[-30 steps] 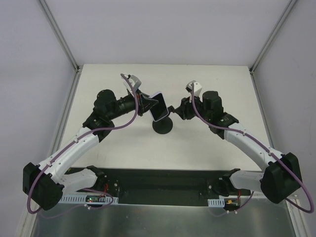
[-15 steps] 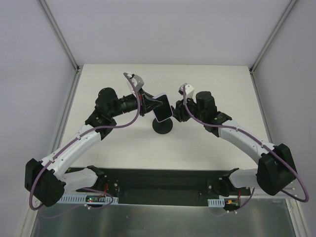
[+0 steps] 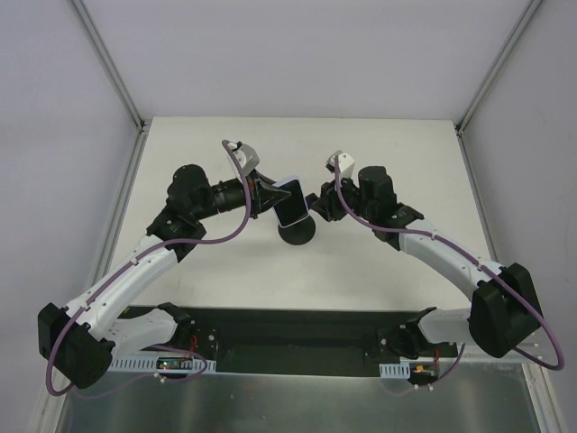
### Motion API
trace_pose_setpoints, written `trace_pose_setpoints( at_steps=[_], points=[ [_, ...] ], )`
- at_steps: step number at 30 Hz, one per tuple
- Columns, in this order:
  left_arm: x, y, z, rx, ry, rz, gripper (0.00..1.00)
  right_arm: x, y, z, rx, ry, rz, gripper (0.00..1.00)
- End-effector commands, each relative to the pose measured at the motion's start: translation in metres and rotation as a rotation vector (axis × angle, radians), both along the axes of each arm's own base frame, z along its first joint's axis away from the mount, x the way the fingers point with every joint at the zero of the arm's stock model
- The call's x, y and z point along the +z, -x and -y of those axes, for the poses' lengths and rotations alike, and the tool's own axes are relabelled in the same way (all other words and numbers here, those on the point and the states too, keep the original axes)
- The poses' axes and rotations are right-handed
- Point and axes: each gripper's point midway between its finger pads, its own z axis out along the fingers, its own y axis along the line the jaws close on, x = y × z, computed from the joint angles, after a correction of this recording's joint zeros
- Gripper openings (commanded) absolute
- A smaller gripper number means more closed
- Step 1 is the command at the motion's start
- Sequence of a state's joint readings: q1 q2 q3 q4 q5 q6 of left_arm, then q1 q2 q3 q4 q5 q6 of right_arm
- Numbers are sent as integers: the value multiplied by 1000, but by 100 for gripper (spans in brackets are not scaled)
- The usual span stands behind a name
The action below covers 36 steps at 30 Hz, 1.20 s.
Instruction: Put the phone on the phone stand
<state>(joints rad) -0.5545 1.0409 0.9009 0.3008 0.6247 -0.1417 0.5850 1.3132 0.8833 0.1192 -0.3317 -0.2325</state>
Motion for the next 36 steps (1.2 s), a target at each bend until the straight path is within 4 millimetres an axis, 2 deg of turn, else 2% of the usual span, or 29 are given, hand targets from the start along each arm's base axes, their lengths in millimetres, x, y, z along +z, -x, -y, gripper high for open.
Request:
trace_pose_setpoints(
  at_steps=[1, 16, 19, 20, 22, 23, 24, 28, 32, 36],
  points=[
    [27, 4, -1, -23, 46, 102, 0, 45, -8, -11, 37, -62, 118, 36],
    [26, 4, 6, -60, 44, 80, 0, 40, -10, -15, 47, -52, 106, 27],
    [26, 4, 8, -66, 47, 83, 0, 40, -10, -16, 56, -54, 102, 19],
    [29, 4, 9, -74, 57, 100, 0, 39, -9, -17, 60, -54, 97, 14],
    [29, 6, 16, -122, 64, 105, 0, 40, -8, -17, 64, -60, 96, 8],
    [36, 12, 20, -178, 84, 152, 0, 41, -8, -18, 68, -61, 98, 1],
    [31, 10, 26, -207, 86, 145, 0, 41, -7, -19, 75, -62, 98, 1],
    [38, 27, 44, -381, 145, 262, 0, 41, -8, -18, 73, -60, 98, 1],
    [35, 29, 56, -460, 171, 353, 0, 41, -5, -20, 87, -65, 96, 1],
    [16, 22, 65, -551, 142, 359, 0, 39, -2, -21, 107, -74, 92, 1]
  ],
)
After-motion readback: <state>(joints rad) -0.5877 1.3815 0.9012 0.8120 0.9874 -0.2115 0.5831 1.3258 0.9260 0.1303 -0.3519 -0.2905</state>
